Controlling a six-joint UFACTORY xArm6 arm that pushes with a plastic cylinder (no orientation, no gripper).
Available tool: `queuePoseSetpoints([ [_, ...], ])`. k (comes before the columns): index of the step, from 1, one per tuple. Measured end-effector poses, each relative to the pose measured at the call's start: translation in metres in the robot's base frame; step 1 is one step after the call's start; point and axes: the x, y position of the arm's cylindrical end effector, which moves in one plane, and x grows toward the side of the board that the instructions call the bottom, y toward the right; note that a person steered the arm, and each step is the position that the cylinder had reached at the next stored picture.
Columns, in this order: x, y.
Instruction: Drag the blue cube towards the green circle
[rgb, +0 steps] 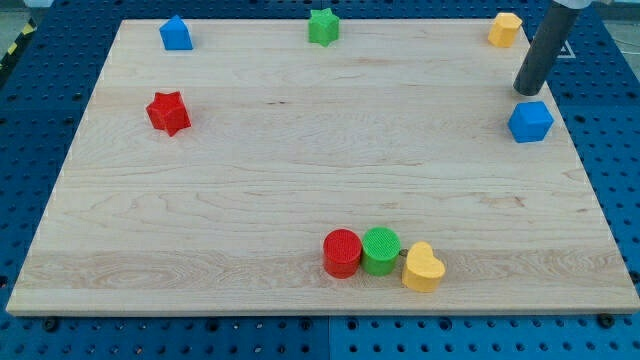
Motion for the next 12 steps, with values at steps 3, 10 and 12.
queuePoseSetpoints([
  [3, 0.02, -0.012],
  [10, 0.091, 0.004],
  [12, 0.096, -0.009],
])
